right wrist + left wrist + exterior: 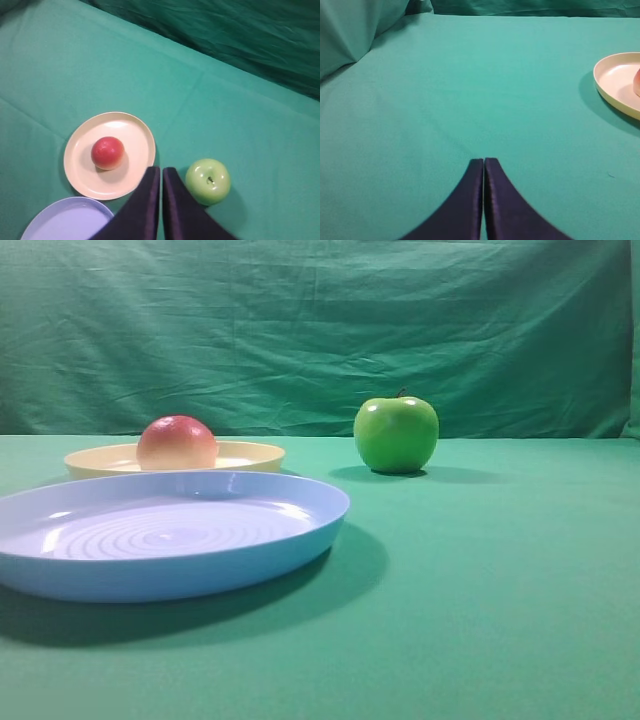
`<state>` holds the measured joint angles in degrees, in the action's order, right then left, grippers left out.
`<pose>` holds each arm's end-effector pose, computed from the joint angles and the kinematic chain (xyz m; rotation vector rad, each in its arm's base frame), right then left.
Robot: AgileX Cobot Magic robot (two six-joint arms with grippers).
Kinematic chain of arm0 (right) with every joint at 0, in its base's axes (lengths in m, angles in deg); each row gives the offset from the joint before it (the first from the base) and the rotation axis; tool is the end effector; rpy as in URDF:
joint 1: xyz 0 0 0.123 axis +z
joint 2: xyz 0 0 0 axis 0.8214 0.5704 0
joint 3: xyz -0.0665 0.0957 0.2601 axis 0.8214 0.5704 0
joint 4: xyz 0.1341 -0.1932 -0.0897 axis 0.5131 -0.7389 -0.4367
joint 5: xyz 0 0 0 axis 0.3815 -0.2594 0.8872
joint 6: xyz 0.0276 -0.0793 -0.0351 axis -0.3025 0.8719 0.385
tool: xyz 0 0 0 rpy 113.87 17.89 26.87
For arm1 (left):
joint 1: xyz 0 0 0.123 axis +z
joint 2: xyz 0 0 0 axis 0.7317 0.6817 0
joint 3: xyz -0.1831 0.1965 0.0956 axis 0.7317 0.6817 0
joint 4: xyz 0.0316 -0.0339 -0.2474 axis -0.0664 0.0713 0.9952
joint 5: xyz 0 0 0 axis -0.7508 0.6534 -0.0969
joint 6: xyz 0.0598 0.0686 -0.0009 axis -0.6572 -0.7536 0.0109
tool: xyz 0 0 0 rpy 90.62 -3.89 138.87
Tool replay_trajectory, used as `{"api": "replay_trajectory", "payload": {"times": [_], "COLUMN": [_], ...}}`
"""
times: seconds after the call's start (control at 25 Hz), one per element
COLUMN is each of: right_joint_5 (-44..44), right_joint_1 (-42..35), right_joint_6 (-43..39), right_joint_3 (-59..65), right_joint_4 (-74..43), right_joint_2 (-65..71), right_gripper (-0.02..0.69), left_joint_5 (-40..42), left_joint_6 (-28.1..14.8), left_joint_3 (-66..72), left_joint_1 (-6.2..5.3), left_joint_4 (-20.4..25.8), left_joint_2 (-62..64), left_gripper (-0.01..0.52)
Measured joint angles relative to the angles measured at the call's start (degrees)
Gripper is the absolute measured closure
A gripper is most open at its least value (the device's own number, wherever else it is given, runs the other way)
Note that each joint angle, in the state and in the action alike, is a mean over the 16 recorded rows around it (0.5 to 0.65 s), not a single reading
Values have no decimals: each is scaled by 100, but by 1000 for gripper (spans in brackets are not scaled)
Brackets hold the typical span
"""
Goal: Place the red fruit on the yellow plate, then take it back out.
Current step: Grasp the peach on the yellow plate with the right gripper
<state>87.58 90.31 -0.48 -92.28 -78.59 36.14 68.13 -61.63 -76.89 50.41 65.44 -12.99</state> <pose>0.2697 0.1928 0.4853 -0.7669 2.2087 0.3231 0.0507 0.0138 0.1776 -0.1627 1.8310 0.1314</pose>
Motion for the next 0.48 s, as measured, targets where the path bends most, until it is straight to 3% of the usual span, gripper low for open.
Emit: {"api": "replay_trajectory", "payload": {"times": [0.48], "right_joint_5": [-279], "right_joint_1": [-262], "right_joint_6": [-230], "right_joint_3": [2529], "right_joint_4": [-638], "right_joint_2": [-2329], "right_gripper": [665], "left_joint_5": [0], "left_joint_6": [0], "left_joint_3": [0], "left_joint_1": [0], "left_joint_4": [0], "left_joint_2": [0], "left_gripper": [514]}}
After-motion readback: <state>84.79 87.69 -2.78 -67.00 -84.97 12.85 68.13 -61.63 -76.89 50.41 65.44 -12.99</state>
